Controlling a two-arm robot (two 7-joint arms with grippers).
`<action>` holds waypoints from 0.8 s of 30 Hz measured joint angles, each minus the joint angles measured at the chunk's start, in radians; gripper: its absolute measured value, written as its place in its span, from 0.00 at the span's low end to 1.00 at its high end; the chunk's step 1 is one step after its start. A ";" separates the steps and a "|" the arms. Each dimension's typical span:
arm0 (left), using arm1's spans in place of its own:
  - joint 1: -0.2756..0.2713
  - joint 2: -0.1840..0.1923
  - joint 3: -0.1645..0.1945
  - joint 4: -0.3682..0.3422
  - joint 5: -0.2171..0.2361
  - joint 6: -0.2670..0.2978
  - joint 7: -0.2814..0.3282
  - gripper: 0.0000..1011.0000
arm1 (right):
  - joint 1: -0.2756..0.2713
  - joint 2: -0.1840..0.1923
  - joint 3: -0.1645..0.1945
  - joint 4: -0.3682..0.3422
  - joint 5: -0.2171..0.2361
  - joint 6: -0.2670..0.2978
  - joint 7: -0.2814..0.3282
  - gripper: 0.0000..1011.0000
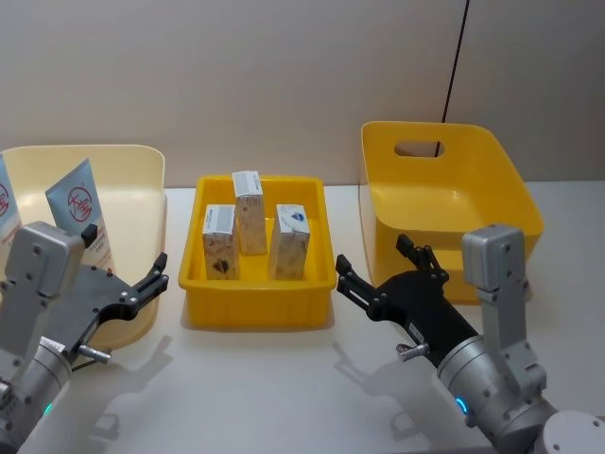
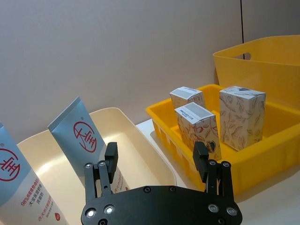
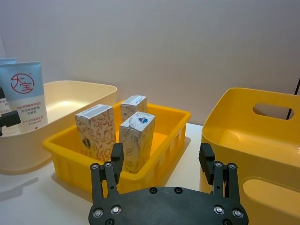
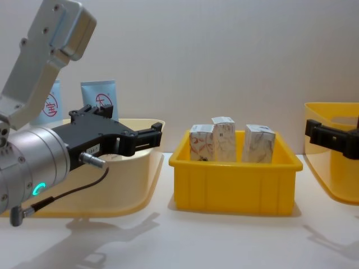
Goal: Bimanual collaborative sorting of washing and personal care products
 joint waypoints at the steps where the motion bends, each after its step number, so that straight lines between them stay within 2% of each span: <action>1: 0.000 0.000 0.000 0.000 0.000 0.000 0.000 0.99 | 0.000 0.000 0.000 0.000 0.000 0.000 0.000 0.99; 24: 0.000 0.000 0.000 0.000 0.000 0.000 0.000 0.99 | 0.000 0.000 0.000 0.000 0.000 0.000 0.000 0.99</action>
